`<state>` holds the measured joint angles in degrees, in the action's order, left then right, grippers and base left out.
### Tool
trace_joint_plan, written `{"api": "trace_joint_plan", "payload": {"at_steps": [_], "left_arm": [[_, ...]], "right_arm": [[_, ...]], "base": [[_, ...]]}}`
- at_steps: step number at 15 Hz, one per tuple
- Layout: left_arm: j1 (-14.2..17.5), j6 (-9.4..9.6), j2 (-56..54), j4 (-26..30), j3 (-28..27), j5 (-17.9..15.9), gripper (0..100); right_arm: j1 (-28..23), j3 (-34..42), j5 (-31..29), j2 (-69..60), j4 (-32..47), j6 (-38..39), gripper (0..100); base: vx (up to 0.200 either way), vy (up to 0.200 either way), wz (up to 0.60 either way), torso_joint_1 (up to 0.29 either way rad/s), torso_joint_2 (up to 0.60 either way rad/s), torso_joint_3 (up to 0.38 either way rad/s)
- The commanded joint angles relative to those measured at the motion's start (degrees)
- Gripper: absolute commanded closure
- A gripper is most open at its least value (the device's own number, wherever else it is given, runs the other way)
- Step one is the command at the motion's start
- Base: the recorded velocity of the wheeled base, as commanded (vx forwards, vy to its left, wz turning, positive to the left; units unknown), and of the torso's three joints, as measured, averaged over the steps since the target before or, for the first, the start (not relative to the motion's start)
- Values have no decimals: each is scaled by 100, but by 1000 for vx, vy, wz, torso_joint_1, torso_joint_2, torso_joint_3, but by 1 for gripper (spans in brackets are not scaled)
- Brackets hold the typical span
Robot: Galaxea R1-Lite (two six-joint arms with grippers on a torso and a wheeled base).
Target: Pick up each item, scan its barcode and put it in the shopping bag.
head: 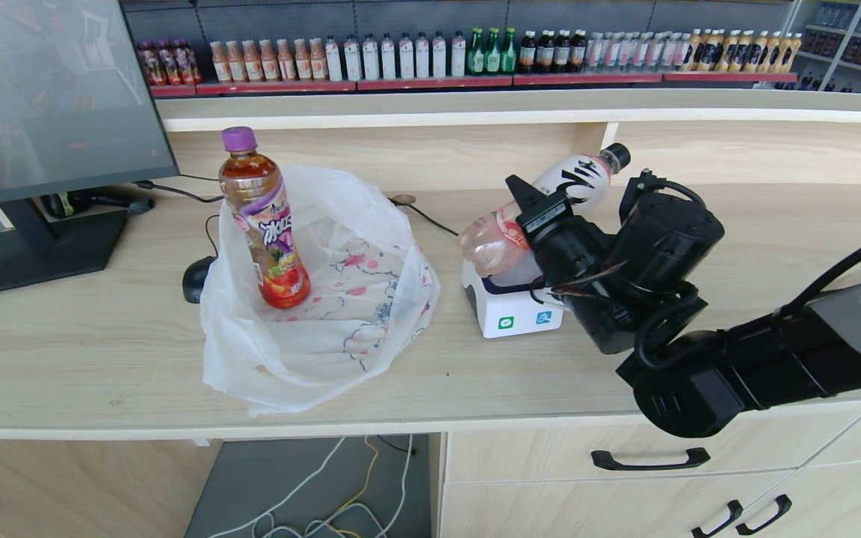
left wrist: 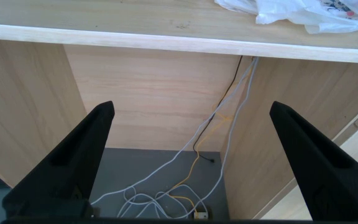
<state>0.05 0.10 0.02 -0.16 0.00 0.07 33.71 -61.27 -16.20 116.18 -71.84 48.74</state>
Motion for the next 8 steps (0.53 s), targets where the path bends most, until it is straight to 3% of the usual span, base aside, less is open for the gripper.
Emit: {"api": "trace_joint_plan", "payload": {"at_steps": [1, 8], "left_arm": [[4, -1, -2, -2, 0, 1, 0], [4, -1, -2, -2, 0, 1, 0]], "right_arm": [[4, 1, -6, 2, 3, -5, 100], [13, 1, 3, -174, 3, -128, 100]], "base": [[0, 0, 0, 0, 0, 0], [0, 0, 0, 0, 0, 0]]}}
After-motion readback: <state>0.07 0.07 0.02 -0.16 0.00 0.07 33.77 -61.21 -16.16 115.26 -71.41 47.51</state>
